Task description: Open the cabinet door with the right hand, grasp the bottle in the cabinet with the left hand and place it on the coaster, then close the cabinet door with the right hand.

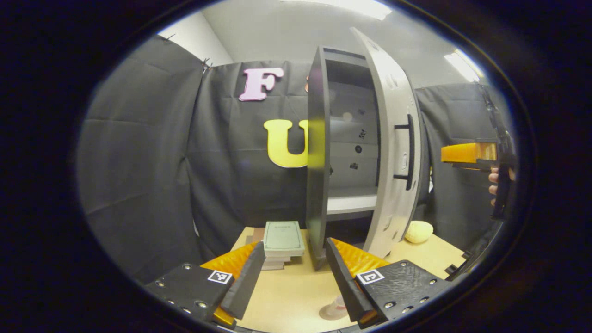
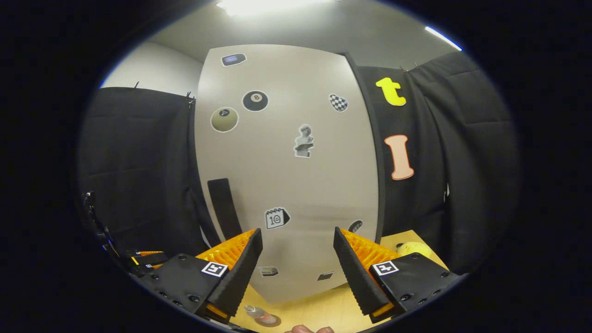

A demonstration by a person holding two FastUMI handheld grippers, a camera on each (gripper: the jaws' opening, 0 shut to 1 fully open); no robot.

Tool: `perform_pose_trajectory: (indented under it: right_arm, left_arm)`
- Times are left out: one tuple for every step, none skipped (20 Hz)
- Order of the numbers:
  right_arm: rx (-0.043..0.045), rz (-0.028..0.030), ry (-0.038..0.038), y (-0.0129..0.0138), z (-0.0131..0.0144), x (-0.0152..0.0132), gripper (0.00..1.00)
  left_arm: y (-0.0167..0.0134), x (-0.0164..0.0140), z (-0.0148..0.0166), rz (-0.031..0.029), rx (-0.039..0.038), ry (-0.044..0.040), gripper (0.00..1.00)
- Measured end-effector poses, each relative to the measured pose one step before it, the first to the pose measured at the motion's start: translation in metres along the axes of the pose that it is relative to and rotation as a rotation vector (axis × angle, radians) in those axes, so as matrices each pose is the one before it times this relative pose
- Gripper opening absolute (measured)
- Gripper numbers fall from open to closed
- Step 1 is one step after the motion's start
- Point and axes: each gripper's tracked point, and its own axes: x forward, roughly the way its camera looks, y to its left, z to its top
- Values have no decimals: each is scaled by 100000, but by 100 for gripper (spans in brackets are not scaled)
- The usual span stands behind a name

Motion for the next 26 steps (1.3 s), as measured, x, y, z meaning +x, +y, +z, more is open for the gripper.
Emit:
perform_pose_trajectory:
  right_arm:
    - [-1034,-1964,-195,-976,-65,-257,97]
    - [-778,-1303,-52,-831,-59,-133,97]
    - [-557,-750,319,-802,-57,-412,97]
    - [-489,-760,68,-759,-17,-333,97]
    - [-698,-199,-143,-773,-31,-565,96]
    - [-358,-546,-139,-808,75,-430,96]
    - [-125,158,-225,-615,-91,-340,97]
    - [-423,166,-341,-630,0,-352,97]
    - [-665,199,-227,-577,-24,-281,97]
    - [-600,165,189,-736,-6,-271,97]
    - [-62,639,108,-848,-67,-77,97]
    - [461,923,0,-635,-78,-90,97]
    - [686,1041,-172,-585,23,-285,97]
    - [420,928,-105,-461,19,-179,97]
    - [138,889,-239,-597,28,-239,97]
    - [-141,1148,-308,-654,19,-250,97]
    - [-117,1154,87,-525,-73,-199,97]
    - [107,1407,75,-449,-9,-53,97]
    - [83,1656,-57,-283,28,-74,97]
    - [-161,1653,-235,-294,68,-198,97]
    - [-483,1346,-217,-300,-2,-111,97]
    - [-751,1097,-246,-185,157,-137,97]
    - [-696,562,-242,-208,-20,-272,97]
    - [-284,791,-458,-74,87,-97,97]
    - [-36,449,-769,-71,119,39,97]
    - [129,155,-463,-176,56,78,97]
  left_arm:
    - [-1122,93,419,-1088,-211,-472,80]
    - [-914,7,193,-548,-201,33,80]
    - [-955,-105,258,-501,-9,16,80]
    - [-954,11,369,-207,112,-239,80]
    - [-952,-102,432,-123,312,-450,80]
    - [-874,-115,403,38,376,-754,80]
    - [-806,-68,467,425,398,-489,80]
    - [-685,-57,173,545,336,-410,80]
    - [-712,-107,241,811,145,-292,82]
    - [-650,-156,372,609,-520,-456,84]
    - [-807,-173,357,611,-1248,-529,82]
    - [-859,-137,233,468,-1580,-576,81]
    - [-1049,-230,166,191,-1552,-88,80]
    - [-1014,-65,19,26,-930,-92,80]
    - [-892,-254,165,758,-881,-1222,80]
    - [-991,-64,185,425,-1464,-1201,80]
    - [-1193,-296,25,-497,-2116,-767,80]
    - [-831,-278,-73,540,-1731,-713,82]
    - [-613,-477,-54,929,-1365,-965,83]
    - [-419,-82,-220,1172,-774,-704,82]
    - [-580,-576,-118,1296,-230,-606,81]
    - [-524,-503,81,1204,-45,-954,81]
    - [-234,-699,235,1746,178,-1610,81]
    - [-302,-303,265,815,441,-492,81]
    - [-403,-297,146,203,993,125,84]
    - [140,-267,378,1870,2245,-419,82]
